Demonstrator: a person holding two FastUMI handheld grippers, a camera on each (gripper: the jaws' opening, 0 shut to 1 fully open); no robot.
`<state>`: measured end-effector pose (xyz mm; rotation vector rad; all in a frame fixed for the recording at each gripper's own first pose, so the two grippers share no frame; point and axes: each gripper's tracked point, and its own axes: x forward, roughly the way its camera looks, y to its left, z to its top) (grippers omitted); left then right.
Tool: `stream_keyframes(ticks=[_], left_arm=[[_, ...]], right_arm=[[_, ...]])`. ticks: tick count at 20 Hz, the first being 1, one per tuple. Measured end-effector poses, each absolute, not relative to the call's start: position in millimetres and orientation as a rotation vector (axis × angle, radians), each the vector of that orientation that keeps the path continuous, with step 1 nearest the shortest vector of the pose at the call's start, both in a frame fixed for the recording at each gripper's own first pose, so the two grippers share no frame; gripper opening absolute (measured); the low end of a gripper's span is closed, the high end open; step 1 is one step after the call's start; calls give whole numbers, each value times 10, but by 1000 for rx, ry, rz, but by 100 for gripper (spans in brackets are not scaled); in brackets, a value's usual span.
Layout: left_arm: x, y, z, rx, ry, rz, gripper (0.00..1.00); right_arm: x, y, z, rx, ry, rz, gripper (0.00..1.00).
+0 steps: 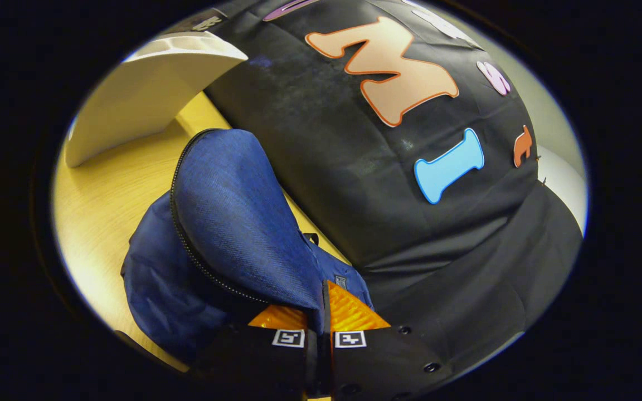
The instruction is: Open the schoolbag, grab two books from the bookshelf and put them into the schoolbag.
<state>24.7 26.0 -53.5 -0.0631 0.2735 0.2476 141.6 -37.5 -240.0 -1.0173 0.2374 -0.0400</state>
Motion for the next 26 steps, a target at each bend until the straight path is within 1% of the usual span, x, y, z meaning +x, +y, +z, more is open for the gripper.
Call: stream_keyframes(ticks=[1,2,4,5,6,7,8,10,11,12,17,18,19,23,24,25,26], left_arm=[[287,261,-537,-65,277,244,93],[354,286,-518,-67,281,242,93],[463,311,-517,-51,300,230,92],[519,326,-511,-35,308,224,92],[595,329,-506,-18,318,214,92],[655,323,-504,-2,327,200,91],[743,286,-467,6,326,175,92],[869,225,-439,21,341,132,89],[936,233,-458,32,358,120,87],[996,238,-478,41,380,112,87],[1150,361,-850,57,594,107,85],[1163,403,-924,57,636,117,83],[1153,453,-1006,61,688,126,81],[1118,490,-1252,32,852,103,74],[1102,471,-1281,8,887,91,74],[1106,450,-1309,-25,911,80,68],[1102,448,-1325,-60,943,80,66]], right_arm=[[1432,-387,-2369,-1014,237,-43,4],[1437,-401,-2348,-1009,236,-47,6],[1437,-416,-2299,-998,237,-53,6],[1442,-423,-2273,-993,235,-57,7],[1458,-429,-2240,-986,232,-60,6],[1470,-434,-2206,-981,230,-64,7],[1489,-453,-2163,-974,226,-70,6],[1526,-491,-2073,-951,225,-84,4],[1543,-507,-2027,-941,224,-91,6],[1562,-525,-1992,-930,223,-96,4],[1563,-576,-1861,-908,214,-102,4],[1561,-587,-1859,-903,217,-99,6],[1553,-589,-1857,-897,218,-95,4],[1540,-605,-1817,-884,218,-86,4],[1543,-606,-1816,-884,218,-83,4],[1541,-605,-1803,-886,218,-80,4],[1518,-614,-1797,-887,218,-76,4]])
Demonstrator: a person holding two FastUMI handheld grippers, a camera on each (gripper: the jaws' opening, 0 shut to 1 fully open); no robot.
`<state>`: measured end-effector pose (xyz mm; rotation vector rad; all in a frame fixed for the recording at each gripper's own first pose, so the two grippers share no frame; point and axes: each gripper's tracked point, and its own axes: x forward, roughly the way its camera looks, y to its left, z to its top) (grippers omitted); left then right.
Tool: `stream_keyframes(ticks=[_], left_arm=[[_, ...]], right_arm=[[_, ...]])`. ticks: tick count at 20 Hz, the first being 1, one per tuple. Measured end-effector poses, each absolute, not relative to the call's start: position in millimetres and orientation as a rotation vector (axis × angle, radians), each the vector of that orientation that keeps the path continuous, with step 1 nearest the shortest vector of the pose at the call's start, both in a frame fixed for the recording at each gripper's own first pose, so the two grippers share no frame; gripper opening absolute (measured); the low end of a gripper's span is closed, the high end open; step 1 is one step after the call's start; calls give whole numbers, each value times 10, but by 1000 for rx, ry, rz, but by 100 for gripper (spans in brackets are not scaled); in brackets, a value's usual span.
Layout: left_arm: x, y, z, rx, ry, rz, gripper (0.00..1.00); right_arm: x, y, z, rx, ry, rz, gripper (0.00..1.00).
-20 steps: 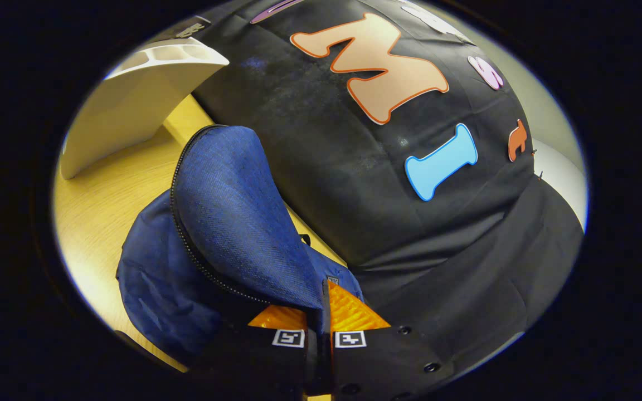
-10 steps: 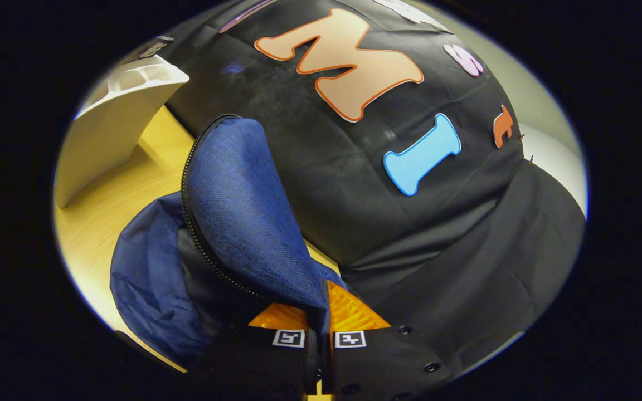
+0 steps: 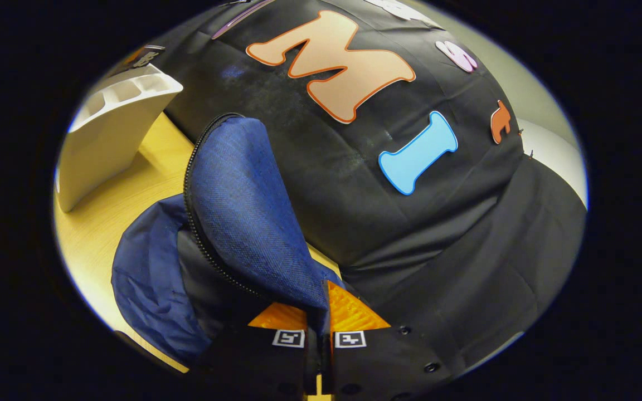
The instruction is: Open the schoolbag, grab two books from the bookshelf and put them into the schoolbag.
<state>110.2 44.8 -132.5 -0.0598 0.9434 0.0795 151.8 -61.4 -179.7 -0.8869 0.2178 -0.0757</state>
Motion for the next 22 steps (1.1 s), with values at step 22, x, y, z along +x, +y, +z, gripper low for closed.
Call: stream_keyframes(ticks=[22], left_arm=[[1123,918,-1810,-51,1337,148,40]], right_arm=[[1412,-628,-1770,-902,227,-64,4]])
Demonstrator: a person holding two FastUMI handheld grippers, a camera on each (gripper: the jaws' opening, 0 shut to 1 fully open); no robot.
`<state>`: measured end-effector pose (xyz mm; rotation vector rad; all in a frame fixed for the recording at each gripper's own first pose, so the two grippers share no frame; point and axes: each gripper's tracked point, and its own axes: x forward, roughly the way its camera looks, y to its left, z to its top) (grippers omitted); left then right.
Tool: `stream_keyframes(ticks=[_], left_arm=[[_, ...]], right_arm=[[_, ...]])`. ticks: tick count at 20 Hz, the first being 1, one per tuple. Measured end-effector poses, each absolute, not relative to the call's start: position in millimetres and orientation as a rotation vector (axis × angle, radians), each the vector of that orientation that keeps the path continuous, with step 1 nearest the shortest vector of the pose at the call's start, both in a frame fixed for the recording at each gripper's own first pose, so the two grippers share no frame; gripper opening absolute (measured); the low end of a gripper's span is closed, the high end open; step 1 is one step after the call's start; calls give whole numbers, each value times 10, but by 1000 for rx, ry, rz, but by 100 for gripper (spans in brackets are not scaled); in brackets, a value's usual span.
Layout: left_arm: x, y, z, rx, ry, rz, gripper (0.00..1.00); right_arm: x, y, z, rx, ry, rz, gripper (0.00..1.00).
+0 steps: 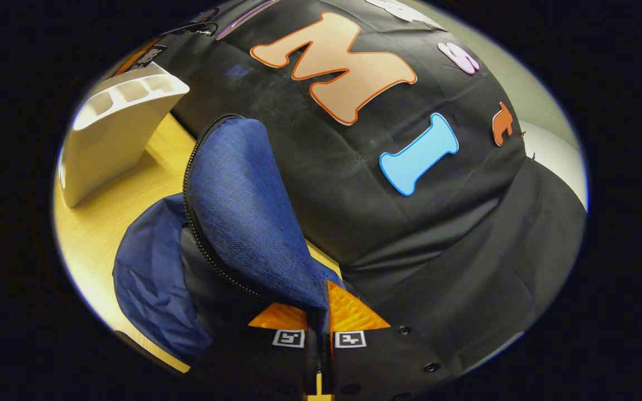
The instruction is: Open the schoolbag, grab two books from the bookshelf and put them into the schoolbag.
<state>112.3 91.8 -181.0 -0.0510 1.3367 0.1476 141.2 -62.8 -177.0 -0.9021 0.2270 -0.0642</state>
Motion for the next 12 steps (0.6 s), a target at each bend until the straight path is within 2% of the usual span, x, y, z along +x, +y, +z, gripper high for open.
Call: stream_keyframes(ticks=[7,12], left_arm=[[1018,840,-1818,-88,1408,197,41],[860,651,-1670,-166,1434,176,40]], right_arm=[[1375,-631,-1766,-911,231,-60,6],[1336,-653,-1739,-906,230,-54,6]])
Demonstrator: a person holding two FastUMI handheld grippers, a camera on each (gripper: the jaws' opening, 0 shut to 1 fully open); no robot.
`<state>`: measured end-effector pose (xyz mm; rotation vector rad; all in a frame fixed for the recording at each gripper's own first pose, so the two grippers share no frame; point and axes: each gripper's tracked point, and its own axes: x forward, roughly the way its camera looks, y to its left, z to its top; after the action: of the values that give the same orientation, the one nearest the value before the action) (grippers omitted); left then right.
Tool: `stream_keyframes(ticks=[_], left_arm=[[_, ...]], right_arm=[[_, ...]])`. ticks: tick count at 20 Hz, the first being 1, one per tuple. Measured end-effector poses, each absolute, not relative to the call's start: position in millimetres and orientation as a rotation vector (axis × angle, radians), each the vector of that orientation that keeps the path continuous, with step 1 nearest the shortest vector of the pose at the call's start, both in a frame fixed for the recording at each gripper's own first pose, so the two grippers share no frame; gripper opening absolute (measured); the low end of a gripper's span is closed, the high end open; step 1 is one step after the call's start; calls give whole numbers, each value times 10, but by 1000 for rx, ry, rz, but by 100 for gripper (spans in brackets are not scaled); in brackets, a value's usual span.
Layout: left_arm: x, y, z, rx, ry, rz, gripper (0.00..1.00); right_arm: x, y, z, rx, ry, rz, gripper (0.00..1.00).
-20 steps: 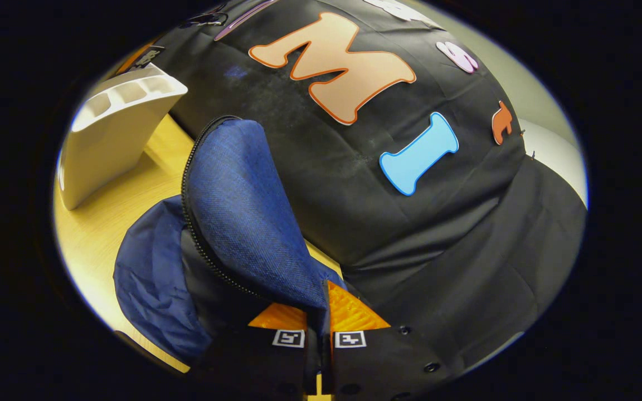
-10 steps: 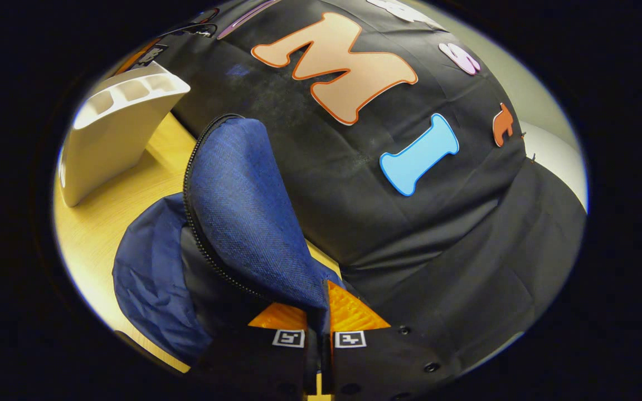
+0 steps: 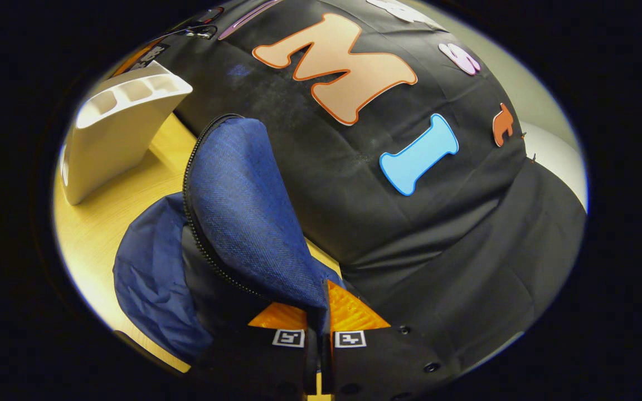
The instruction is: Open the schoolbag, grab two books from the bookshelf and put them into the schoolbag.
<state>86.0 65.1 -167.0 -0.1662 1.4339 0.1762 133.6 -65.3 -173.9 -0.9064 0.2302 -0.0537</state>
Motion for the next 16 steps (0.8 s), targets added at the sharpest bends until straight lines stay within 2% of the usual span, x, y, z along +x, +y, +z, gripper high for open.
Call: stream_keyframes(ticks=[11,16], left_arm=[[428,623,-731,-183,1356,202,40],[223,363,-254,-216,1299,161,40]], right_arm=[[1220,-729,-1699,-891,228,-45,6],[1204,-760,-1697,-870,229,-42,6]])
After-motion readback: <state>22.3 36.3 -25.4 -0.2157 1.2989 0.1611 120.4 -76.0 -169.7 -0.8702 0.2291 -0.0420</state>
